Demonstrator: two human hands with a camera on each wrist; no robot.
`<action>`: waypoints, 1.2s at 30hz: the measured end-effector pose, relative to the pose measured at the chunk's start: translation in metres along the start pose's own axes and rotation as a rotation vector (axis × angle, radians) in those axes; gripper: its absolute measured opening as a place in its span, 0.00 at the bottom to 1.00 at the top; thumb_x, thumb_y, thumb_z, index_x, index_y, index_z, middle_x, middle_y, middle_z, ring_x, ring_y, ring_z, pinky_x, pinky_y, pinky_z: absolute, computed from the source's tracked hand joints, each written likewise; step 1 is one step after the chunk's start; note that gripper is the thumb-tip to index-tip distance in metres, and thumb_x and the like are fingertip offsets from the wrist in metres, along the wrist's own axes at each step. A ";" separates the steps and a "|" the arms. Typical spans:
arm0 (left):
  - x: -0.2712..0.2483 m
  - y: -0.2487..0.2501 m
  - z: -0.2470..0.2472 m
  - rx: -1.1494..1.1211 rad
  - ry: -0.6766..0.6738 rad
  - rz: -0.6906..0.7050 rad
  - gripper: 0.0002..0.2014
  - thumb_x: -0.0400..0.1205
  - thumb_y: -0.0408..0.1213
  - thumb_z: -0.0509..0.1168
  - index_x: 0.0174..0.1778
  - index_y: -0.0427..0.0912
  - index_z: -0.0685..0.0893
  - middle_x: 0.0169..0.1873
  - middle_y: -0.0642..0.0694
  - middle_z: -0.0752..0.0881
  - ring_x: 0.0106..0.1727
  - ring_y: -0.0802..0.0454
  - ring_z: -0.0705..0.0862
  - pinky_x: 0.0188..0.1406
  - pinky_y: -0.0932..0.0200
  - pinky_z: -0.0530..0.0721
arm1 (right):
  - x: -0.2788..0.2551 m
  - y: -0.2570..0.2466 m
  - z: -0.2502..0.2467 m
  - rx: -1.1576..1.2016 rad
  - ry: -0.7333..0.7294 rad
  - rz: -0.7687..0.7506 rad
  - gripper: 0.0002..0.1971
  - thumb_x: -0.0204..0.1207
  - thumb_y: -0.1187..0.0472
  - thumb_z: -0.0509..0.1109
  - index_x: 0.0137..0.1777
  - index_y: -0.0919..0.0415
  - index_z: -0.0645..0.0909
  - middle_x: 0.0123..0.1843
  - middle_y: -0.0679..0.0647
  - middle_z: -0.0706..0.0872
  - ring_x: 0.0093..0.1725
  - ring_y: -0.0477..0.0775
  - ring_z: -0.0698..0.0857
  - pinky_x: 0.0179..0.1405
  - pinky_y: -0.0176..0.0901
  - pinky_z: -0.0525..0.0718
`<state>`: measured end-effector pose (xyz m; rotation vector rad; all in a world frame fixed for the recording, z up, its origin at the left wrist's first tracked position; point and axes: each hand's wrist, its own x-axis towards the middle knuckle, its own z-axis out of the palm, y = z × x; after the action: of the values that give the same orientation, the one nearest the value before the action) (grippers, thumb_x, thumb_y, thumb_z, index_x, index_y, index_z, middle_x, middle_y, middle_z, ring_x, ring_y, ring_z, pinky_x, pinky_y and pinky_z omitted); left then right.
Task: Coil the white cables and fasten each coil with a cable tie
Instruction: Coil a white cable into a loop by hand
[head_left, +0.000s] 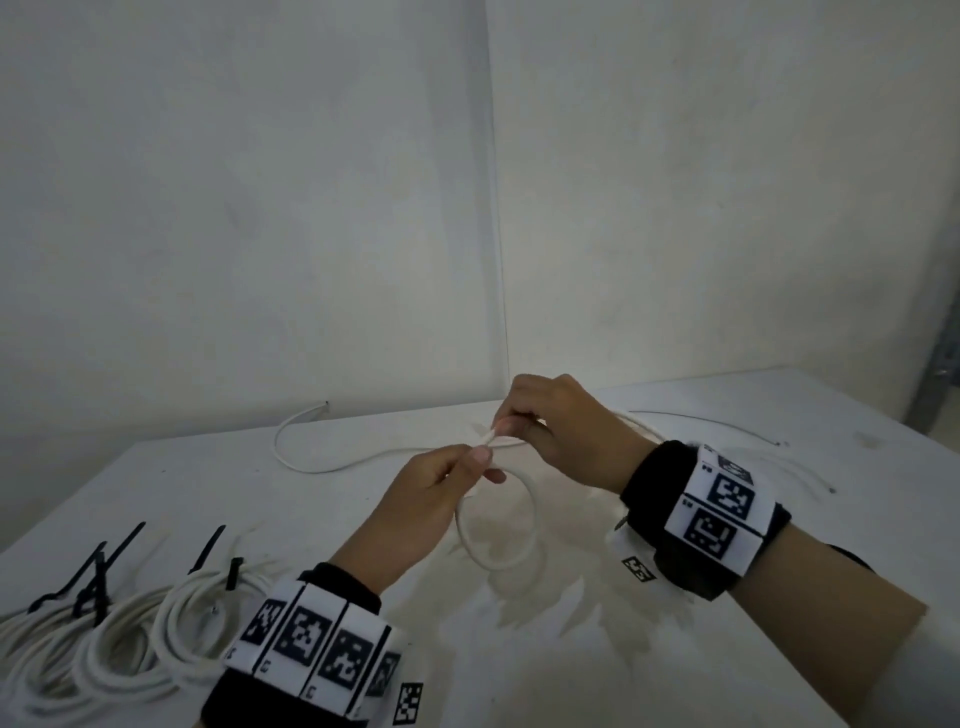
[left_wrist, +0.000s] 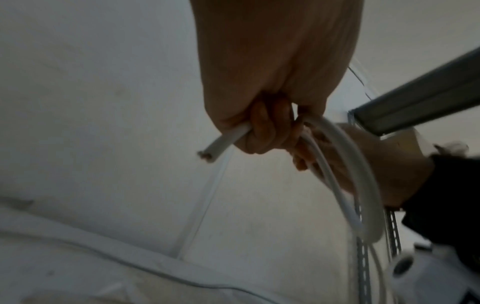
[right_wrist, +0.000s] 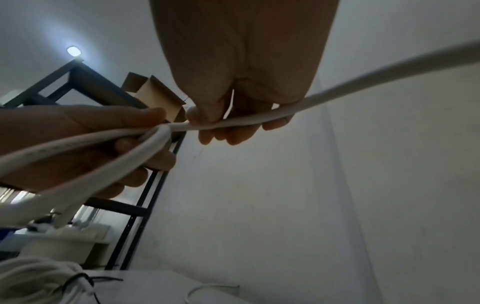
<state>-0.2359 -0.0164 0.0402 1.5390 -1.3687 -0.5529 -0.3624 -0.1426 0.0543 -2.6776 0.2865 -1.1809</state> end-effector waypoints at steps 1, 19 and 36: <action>0.000 0.002 0.000 -0.025 0.005 -0.016 0.17 0.83 0.47 0.56 0.36 0.46 0.86 0.18 0.58 0.73 0.22 0.64 0.70 0.25 0.72 0.66 | -0.001 -0.001 0.000 0.070 -0.030 0.077 0.10 0.76 0.60 0.67 0.43 0.67 0.87 0.38 0.58 0.86 0.35 0.43 0.77 0.35 0.32 0.69; 0.002 0.002 -0.013 -0.093 -0.027 -0.102 0.10 0.83 0.39 0.59 0.45 0.41 0.86 0.20 0.60 0.78 0.23 0.67 0.74 0.24 0.78 0.70 | 0.000 0.005 0.008 -0.421 0.067 -0.134 0.13 0.74 0.60 0.58 0.35 0.53 0.84 0.29 0.47 0.82 0.28 0.51 0.76 0.32 0.41 0.52; 0.000 0.003 -0.019 -0.053 -0.002 -0.069 0.14 0.82 0.45 0.59 0.37 0.46 0.87 0.14 0.57 0.68 0.20 0.62 0.65 0.25 0.68 0.62 | 0.008 -0.012 0.002 -0.037 -0.188 0.157 0.15 0.81 0.61 0.53 0.53 0.65 0.82 0.49 0.56 0.85 0.43 0.47 0.73 0.46 0.40 0.66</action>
<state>-0.2220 -0.0095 0.0506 1.5472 -1.2963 -0.6290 -0.3539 -0.1326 0.0618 -2.7145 0.4817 -0.8800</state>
